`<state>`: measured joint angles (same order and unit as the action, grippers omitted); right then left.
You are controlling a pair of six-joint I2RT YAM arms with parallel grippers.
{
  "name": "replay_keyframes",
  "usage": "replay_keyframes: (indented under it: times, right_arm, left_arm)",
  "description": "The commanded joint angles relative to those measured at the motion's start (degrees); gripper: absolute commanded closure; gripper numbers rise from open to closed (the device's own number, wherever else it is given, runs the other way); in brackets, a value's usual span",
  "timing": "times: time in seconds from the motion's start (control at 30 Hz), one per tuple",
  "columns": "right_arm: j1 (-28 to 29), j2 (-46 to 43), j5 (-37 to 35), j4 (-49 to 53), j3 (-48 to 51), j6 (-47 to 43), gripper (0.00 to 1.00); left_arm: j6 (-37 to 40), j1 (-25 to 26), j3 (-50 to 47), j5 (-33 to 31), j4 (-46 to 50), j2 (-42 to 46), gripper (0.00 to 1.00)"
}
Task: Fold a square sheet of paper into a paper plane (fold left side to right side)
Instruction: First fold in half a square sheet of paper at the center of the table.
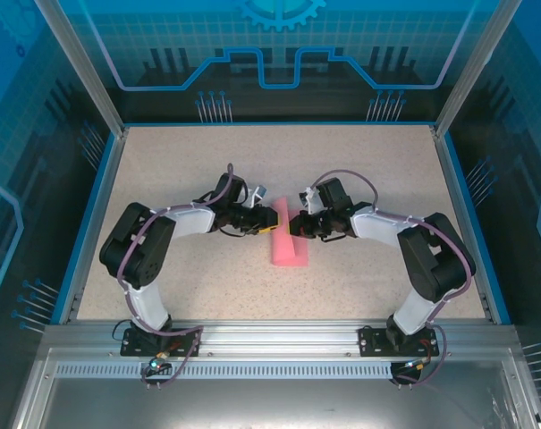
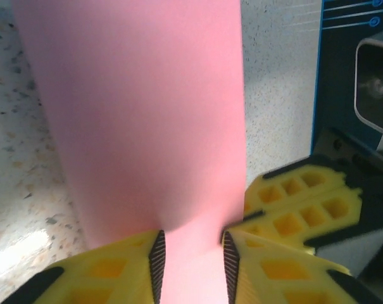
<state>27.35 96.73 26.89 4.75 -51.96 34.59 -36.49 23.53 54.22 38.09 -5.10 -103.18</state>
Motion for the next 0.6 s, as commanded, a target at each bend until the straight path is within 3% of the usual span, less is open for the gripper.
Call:
replay_keyframes:
  times: [0.0, 0.23, 0.57]
  right_arm:
    - [-0.01, 0.74, -5.23, 5.78, -1.58, -3.35, 1.00]
    - [-0.46, 0.94, -9.66, 9.33, -0.88, -3.92, 1.00]
    - [-0.64, 0.93, -11.27, 10.30, -0.26, -3.45, 1.00]
  left_arm:
    - [1.86, 0.44, -1.63, -5.05, 4.90, 4.74, 0.60]
    - [1.16, 2.06, -1.16, -8.75, 9.03, 3.16, 0.54]
    - [2.29, 5.93, 7.53, -13.08, 15.99, -3.78, 0.53]
